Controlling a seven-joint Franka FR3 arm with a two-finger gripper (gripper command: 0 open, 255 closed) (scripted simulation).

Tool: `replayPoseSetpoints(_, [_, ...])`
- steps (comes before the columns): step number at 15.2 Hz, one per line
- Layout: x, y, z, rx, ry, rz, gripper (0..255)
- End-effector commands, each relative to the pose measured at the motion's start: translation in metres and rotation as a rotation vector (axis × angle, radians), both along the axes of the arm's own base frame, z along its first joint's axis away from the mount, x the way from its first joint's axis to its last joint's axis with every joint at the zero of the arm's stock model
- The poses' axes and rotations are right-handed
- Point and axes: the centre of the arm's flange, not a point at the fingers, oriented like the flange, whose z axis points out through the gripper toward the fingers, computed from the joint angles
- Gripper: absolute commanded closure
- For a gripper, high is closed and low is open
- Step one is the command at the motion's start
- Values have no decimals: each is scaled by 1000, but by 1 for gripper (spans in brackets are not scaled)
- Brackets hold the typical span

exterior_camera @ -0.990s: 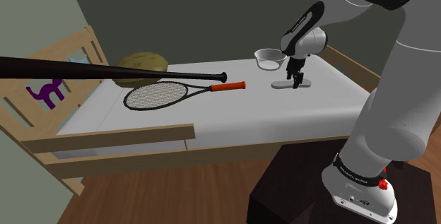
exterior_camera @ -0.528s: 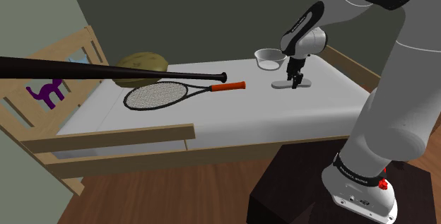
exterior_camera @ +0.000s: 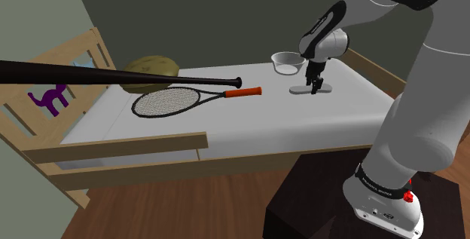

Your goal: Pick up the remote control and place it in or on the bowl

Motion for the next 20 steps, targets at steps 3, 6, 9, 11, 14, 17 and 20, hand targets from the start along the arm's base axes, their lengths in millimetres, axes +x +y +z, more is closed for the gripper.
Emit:
replayPoseSetpoints(3, [0, 0, 18, 0, 0, 0, 255])
replayPoseSetpoints(6, [0, 0, 34, 0, 0, 0, 255])
replayPoseSetpoints(9, [0, 0, 50, 0, 0, 0, 255])
replayPoseSetpoints(11, [0, 0, 61, 0, 0, 0, 255])
replayPoseSetpoints(14, [0, 0, 77, 0, 0, 0, 255])
replayPoseSetpoints(17, [0, 0, 92, 0, 0, 0, 255])
replayPoseSetpoints(20, [0, 0, 108, 0, 0, 0, 255])
